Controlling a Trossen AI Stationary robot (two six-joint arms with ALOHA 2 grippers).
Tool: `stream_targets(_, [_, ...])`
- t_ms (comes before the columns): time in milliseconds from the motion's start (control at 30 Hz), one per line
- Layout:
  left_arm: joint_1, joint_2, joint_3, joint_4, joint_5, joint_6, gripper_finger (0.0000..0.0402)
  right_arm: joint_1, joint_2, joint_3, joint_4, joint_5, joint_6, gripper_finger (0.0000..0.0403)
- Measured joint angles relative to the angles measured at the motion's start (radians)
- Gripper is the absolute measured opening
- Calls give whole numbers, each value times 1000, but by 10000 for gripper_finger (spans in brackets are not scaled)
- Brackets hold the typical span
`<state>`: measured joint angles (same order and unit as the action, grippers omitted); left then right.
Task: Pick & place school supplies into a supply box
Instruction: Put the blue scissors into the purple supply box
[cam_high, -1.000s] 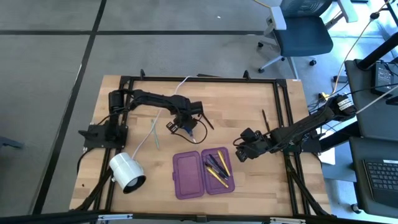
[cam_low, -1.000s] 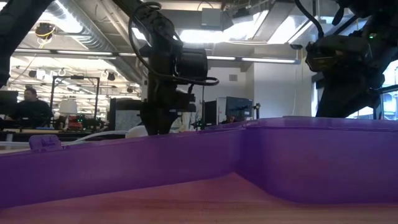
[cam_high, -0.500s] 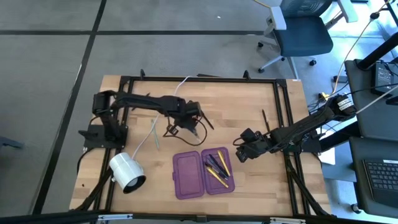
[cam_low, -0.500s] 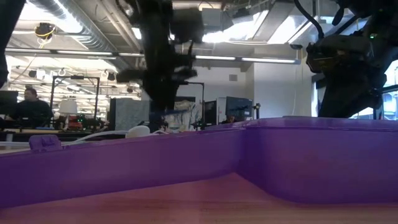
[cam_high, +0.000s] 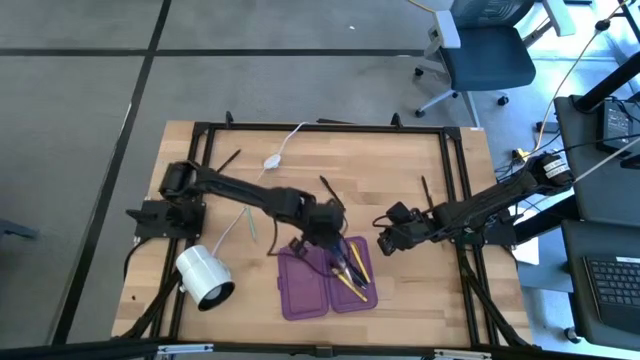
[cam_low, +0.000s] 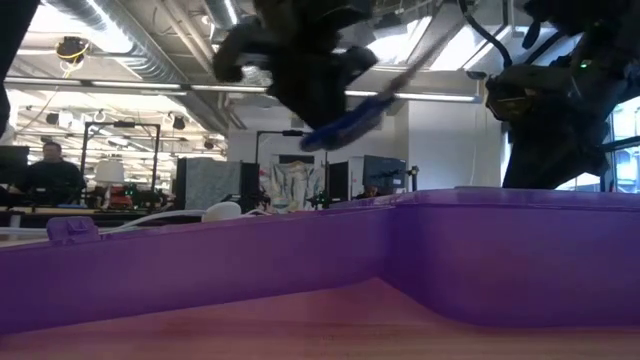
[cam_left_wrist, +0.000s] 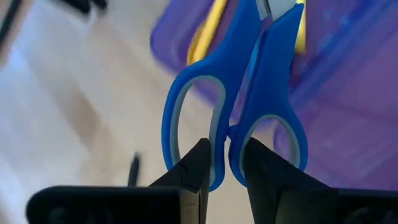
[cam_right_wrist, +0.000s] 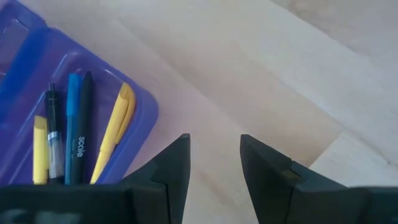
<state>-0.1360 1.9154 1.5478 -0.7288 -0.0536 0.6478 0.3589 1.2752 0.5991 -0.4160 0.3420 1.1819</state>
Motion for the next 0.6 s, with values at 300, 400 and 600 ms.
stream_targets(300, [-63, 189, 135, 73, 4, -2, 64, -4, 0, 0, -6, -66, -9, 143])
stream_targets(400, [-61, 248, 174, 63, 1, -7, 64, -4, 0, 0, -8, -82, -9, 143])
stream_targets(600, [-58, 321, 213, -4, 1, -11, 63, -4, 0, 0, -13, -83, -10, 143])
